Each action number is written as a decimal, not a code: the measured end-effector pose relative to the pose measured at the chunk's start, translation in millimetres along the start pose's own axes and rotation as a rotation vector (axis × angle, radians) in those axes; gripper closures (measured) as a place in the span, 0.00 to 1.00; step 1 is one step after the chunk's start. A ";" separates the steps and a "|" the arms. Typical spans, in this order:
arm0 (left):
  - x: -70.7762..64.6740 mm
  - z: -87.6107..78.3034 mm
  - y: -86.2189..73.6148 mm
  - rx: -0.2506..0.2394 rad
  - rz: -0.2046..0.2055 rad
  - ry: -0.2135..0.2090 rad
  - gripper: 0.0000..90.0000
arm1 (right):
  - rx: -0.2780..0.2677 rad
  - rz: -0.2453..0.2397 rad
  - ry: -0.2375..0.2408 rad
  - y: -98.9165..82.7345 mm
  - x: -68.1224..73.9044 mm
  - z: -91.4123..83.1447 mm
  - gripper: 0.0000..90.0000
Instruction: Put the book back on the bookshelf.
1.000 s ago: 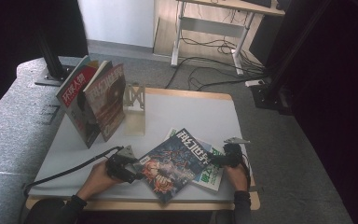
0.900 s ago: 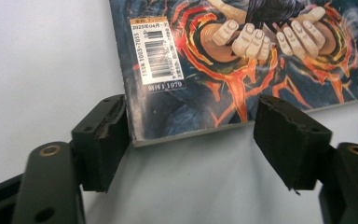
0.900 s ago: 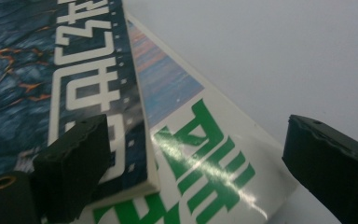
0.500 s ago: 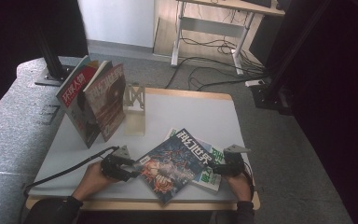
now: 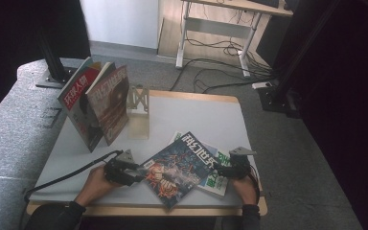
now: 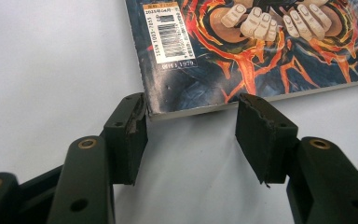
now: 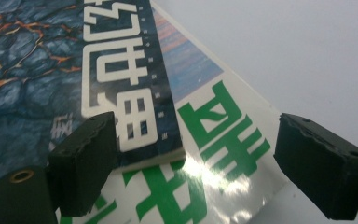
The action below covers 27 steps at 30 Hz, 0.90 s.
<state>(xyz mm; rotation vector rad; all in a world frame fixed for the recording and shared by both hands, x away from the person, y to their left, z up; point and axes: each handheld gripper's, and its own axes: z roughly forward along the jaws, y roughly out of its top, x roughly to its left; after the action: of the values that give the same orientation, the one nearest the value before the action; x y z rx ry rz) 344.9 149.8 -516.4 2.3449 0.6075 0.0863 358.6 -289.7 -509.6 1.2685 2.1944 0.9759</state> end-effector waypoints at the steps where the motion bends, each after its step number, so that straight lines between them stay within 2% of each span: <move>1: 0.1 0.0 -0.1 -0.001 0.001 -0.001 0.48 | 0.002 0.004 0.002 -1.1 -0.7 -1.5 0.14; 4: -0.2 0.1 -1.0 -0.007 0.005 0.001 0.48 | 0.014 0.005 0.008 -4.2 -0.9 -4.6 0.14; 6: -0.3 0.1 -1.7 -0.011 0.007 0.003 0.48 | 0.034 -0.018 0.001 -6.7 1.2 -4.6 0.14; 9: -0.4 0.2 -1.7 -0.012 0.006 0.004 0.48 | 0.030 -0.021 -0.001 -8.7 2.1 -4.5 0.12; 13: -2.0 2.1 -1.1 -0.024 0.000 0.006 0.48 | 0.027 -0.025 -0.031 -6.7 1.6 -1.7 0.11; 20: -2.3 8.7 4.5 -0.037 -0.004 0.003 0.48 | 0.014 0.009 -0.081 -1.5 -4.8 5.9 0.14; 23: -1.4 10.8 7.2 -0.039 -0.008 0.005 0.48 | 0.011 0.029 -0.088 1.4 -9.3 10.2 0.14; 27: 1.6 13.5 8.6 -0.061 -0.034 0.002 0.48 | 0.002 0.053 -0.102 5.3 -14.1 16.5 0.15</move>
<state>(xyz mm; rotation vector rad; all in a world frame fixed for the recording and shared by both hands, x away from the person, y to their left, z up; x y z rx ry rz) 352.8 136.6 -521.1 2.2750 0.6368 0.0898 379.3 -294.2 -516.4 1.3533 2.0953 0.9084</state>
